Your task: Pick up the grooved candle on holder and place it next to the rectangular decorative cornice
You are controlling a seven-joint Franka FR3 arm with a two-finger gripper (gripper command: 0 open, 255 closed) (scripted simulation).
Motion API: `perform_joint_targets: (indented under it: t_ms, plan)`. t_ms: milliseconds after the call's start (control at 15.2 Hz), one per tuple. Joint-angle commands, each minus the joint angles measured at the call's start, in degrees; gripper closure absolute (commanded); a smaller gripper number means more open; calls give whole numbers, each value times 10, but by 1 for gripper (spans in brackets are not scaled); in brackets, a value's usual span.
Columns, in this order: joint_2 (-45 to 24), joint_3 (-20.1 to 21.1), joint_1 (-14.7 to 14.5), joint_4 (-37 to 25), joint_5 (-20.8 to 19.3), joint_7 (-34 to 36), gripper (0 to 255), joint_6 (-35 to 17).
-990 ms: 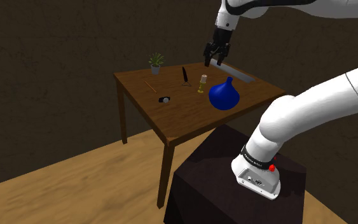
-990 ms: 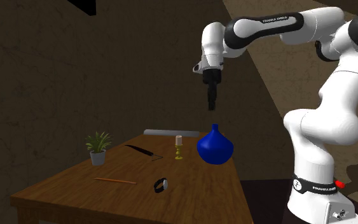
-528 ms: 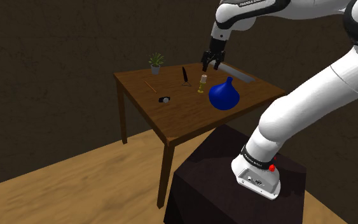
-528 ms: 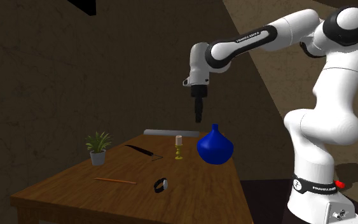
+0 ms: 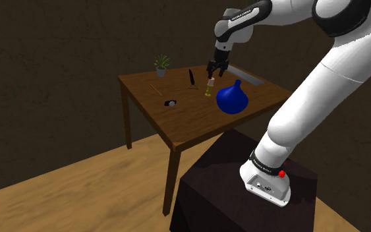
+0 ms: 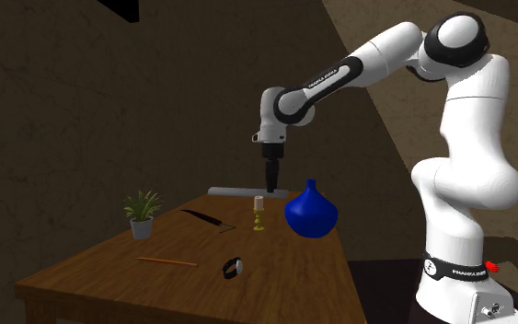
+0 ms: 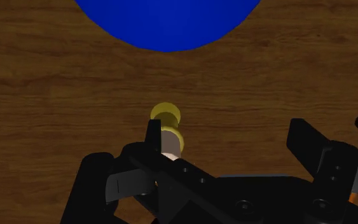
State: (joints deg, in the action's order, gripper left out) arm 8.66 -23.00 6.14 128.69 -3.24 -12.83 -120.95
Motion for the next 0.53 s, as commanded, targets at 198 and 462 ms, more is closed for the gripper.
perform_joint_targets:
  t_ms: [198,462]
  plan:
    - [-108,-25,13,-66,39,-56,0,-38]
    - [-125,-25,14,-52,49,-62,0,-67]
